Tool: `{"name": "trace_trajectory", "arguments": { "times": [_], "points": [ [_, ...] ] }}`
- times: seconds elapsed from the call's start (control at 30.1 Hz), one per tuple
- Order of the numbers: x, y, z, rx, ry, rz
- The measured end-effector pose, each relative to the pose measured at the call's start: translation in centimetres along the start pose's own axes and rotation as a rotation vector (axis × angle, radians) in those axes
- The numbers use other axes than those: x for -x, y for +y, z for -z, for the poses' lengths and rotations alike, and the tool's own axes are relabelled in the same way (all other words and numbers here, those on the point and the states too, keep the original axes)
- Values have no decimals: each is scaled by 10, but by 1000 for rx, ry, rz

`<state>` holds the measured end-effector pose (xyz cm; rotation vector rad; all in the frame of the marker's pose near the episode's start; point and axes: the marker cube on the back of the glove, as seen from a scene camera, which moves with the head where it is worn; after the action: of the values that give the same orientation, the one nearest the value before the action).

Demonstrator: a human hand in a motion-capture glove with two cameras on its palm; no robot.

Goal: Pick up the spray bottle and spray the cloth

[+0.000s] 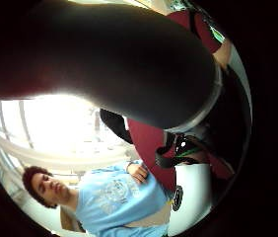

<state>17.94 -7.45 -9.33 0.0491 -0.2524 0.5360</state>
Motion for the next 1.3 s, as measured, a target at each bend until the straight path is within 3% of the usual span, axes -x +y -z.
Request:
{"name": "trace_trajectory", "arguments": {
  "times": [0.47,1.0,1.3],
  "points": [
    [114,17,-93,-90,-402,268],
    [197,-19,-248,-10,-580,344],
    [207,-28,-287,-7,-581,343]
  ]
}}
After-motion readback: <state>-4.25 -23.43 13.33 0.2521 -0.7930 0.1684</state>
